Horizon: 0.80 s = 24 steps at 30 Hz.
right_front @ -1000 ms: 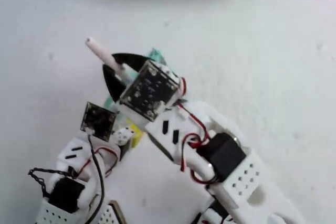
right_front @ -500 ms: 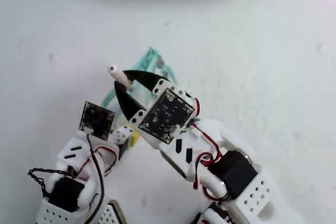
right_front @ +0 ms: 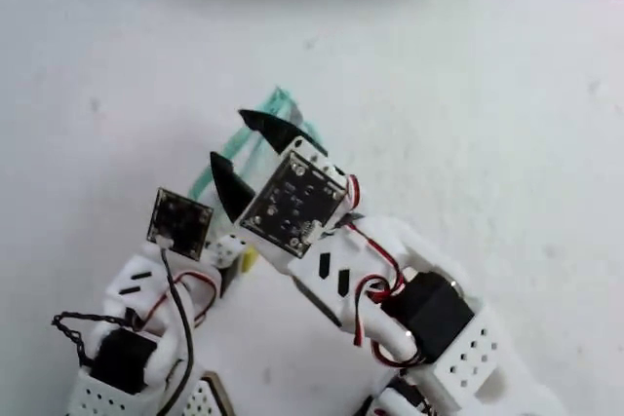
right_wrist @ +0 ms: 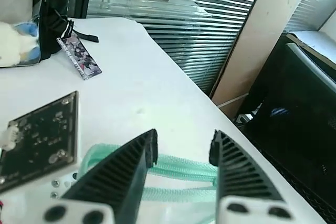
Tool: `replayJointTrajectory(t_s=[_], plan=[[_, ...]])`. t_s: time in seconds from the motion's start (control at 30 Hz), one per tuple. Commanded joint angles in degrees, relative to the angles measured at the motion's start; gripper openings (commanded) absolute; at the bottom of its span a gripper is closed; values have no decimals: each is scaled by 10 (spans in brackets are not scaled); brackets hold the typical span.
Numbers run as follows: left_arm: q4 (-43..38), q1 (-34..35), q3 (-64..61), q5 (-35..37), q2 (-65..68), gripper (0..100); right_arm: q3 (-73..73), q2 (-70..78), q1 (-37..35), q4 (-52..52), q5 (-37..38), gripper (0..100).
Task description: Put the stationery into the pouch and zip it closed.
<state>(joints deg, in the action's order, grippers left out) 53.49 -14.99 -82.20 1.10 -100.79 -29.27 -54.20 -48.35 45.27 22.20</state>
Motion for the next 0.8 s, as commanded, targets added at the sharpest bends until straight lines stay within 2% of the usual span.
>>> replayJointTrajectory(t_s=[0.0, 0.2, 0.4, 0.57, 0.77], plan=[[-11, 2, 3, 0, 2, 233, 31, -3, 6, 2, 1, 156], [-11, 4, 3, 0, 2, 231, 33, -3, 22, 0, 1, 156], [-11, 4, 2, 0, 2, 229, 84, -3, 116, 5, 1, 155], [-11, 2, 2, 0, 2, 229, 146, -3, 191, 80, 1, 155], [-11, 4, 2, 0, 2, 229, 103, -2, 253, 105, 1, 155]])
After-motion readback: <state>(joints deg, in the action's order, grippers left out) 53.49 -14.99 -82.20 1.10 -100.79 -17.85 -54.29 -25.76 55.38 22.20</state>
